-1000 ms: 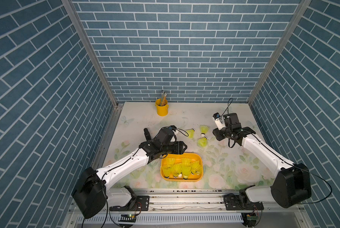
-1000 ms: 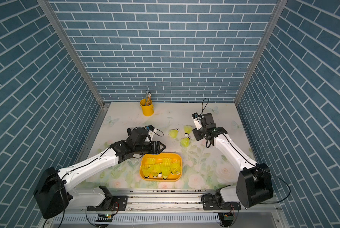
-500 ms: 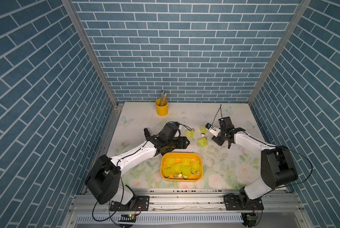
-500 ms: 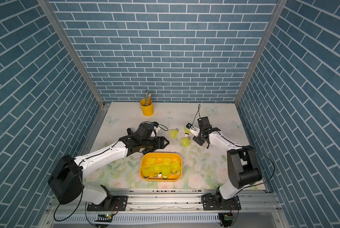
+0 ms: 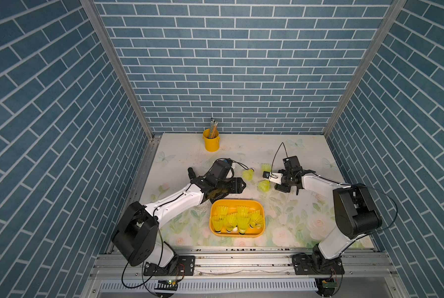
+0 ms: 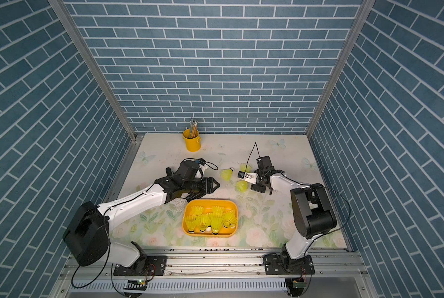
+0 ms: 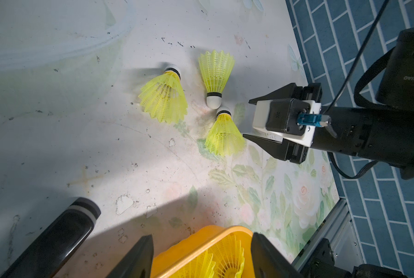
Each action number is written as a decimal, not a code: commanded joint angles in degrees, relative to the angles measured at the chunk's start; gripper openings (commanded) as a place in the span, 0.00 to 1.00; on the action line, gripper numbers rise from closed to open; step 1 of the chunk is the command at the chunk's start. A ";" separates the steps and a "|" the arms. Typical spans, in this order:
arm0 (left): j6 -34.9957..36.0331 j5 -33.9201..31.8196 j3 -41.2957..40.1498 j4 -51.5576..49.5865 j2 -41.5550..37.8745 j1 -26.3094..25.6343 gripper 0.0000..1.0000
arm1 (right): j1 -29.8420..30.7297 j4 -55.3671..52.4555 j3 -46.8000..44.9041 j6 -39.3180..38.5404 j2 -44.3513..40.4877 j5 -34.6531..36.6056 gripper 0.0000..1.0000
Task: Put the shuttlecocks into the storage box
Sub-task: Pick up the shuttlecock at the center of the board.
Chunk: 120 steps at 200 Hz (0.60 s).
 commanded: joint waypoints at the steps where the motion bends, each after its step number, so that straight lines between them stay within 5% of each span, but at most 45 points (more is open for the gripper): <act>1: 1.14 0.54 -1.21 0.25 -1.55 0.26 0.70 | 0.40 -0.35 1.51 -4.52 2.00 -5.38 0.60; 45: 1.22 1.02 -1.91 -0.53 -2.90 0.79 0.70 | 0.92 -1.84 4.42 -9.00 5.53 -8.41 0.62; 50: 1.19 1.09 -1.99 -0.50 -3.20 0.84 0.70 | 1.08 -1.69 4.70 -9.03 6.06 -8.03 0.78; 54: 1.11 1.05 -2.00 -0.57 -3.40 0.88 0.70 | 1.18 -1.75 5.14 -9.07 6.49 -7.82 0.82; 120: 1.10 1.35 -3.45 -1.02 -4.90 1.41 0.70 | 2.86 -3.64 8.79 -9.79 10.13 -9.57 0.76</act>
